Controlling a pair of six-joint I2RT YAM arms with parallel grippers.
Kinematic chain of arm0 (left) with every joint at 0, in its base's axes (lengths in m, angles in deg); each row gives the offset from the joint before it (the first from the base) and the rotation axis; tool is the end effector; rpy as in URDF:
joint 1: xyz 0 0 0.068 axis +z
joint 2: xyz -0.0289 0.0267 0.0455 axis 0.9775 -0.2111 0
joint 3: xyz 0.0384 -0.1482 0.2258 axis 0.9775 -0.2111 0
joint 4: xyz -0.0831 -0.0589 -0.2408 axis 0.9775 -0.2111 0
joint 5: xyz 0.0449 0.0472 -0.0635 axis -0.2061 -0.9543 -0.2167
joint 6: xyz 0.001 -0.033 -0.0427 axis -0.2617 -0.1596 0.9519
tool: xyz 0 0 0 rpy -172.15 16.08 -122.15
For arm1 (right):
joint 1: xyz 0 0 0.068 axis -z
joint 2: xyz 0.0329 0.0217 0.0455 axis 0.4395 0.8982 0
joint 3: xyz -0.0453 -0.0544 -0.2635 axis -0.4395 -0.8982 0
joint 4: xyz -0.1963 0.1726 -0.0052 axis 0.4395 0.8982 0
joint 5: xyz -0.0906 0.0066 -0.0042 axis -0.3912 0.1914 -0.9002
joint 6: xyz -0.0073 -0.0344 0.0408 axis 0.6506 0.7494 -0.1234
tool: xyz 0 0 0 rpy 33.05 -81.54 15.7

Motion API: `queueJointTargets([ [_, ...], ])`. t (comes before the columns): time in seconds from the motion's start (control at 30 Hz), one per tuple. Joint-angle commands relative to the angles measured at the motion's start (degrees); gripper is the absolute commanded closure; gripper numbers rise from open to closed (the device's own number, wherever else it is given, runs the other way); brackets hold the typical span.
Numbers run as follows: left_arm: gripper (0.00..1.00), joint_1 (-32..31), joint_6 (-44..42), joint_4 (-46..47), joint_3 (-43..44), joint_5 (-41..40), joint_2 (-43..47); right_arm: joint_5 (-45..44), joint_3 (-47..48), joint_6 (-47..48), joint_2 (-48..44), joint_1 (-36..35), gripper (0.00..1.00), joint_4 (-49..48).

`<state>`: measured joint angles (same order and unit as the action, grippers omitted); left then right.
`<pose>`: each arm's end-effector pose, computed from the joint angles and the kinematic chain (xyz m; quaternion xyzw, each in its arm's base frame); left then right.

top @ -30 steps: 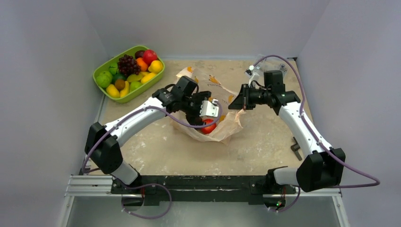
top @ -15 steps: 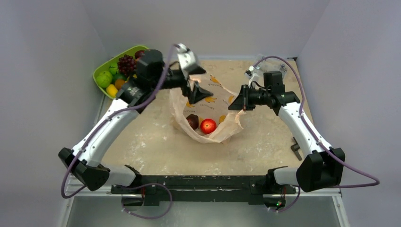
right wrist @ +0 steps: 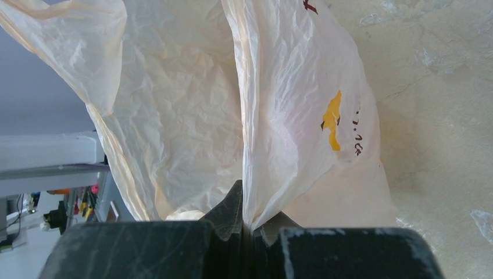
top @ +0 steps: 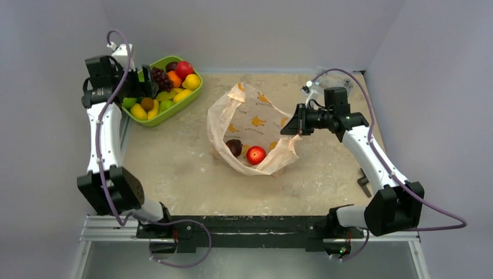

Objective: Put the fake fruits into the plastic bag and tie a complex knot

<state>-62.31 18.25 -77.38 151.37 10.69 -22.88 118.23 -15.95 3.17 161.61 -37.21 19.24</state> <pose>0.3051 0.0698 0.4184 0.0046 0.8388 -0.0954 0.5359 0.2676 0.0782 0.3175 -0.1086 0.8537 0.4282 0.2756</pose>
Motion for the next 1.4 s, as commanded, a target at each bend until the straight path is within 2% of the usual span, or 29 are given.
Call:
queueJointTargets([
  [0.0,0.16,3.9,-16.6,-9.2,3.6,-2.1,-10.7,1.7,0.2,-0.4,-0.9,0.2,1.00,-1.8],
  [0.13,0.22,4.2,-24.0,-14.7,12.9,-4.1,-22.2,1.7,0.4,-0.2,-0.7,0.2,1.00,-1.7],
  [0.33,0.22,3.5,-24.9,-15.8,22.2,-5.7,-32.9,1.4,0.2,-0.1,-0.4,0.2,1.00,-1.6],
  [0.7,0.22,1.2,-27.7,-12.0,25.4,-11.3,-41.6,1.1,0.0,-0.5,-0.2,0.2,1.00,-1.6],
  [0.9,0.27,1.1,-27.4,-9.7,24.5,-14.9,-43.9,0.8,0.0,-0.5,-0.5,0.2,1.00,-1.7],
  [0.97,0.32,1.1,-26.5,-8.9,24.7,-15.2,-44.6,1.1,-0.2,-0.7,-0.7,0.2,1.00,-1.7],
  [1.13,0.57,1.1,-24.3,-6.7,24.6,-13.2,-43.0,0.7,-0.2,-0.3,-1.2,0.3,1.00,-1.3],
  [1.3,0.73,1.2,-23.2,-5.8,22.9,-10.9,-36.8,0.7,-0.2,0.1,-1.2,0.2,1.00,-1.2],
  [1.37,0.78,1.2,-21.9,-6.4,22.4,-7.0,-31.9,0.9,0.5,0.8,-1.0,0.2,1.00,-0.8],
])
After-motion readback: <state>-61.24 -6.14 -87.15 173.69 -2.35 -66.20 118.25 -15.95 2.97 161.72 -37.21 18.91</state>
